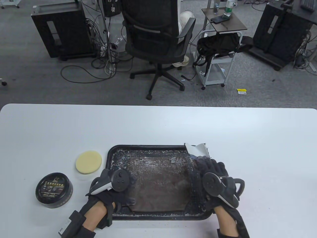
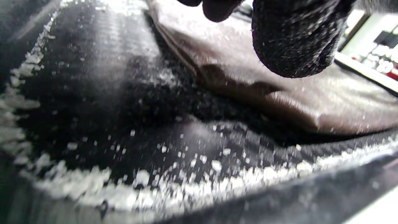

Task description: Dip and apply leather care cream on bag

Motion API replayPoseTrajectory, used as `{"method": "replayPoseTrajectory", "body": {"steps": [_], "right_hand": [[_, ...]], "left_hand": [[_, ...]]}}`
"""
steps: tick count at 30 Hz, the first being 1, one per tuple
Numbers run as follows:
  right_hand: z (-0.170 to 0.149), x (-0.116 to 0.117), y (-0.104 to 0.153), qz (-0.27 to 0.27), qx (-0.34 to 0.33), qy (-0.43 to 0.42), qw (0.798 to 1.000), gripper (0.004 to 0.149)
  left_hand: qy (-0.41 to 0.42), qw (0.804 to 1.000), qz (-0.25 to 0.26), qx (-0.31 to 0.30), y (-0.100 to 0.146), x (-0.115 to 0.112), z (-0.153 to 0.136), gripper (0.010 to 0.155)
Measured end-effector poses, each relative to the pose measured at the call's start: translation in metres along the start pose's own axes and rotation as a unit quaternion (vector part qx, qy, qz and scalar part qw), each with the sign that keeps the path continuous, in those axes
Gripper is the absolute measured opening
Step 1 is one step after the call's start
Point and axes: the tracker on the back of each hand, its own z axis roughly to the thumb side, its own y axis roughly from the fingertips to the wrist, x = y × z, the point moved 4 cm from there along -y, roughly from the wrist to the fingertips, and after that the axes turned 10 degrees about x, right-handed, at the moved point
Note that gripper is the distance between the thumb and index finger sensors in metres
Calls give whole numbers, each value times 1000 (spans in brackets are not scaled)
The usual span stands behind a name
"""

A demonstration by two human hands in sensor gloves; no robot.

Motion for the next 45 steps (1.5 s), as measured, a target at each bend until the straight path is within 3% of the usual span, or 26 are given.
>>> {"method": "replayPoseTrajectory", "body": {"steps": [9,21,26,31,45], "right_hand": [[123,36,-1,59,-89,26,994,56],[201,89,-5,124,-130,38,983,55],[210,108,-5,168,-143,18,975,55],[205,108,-6,162,-135,34,977,55],[129,103,-18,166,-46,115,978,55]], "left_hand": [[26,999,-18,-18,-7,-9,-3,76],[33,999,-24,-22,-7,-11,-4,75],[36,999,-25,-23,-7,-11,-4,75],[36,999,-25,-23,-7,-12,-4,75],[36,999,-35,-18,-6,-14,-4,75]]}}
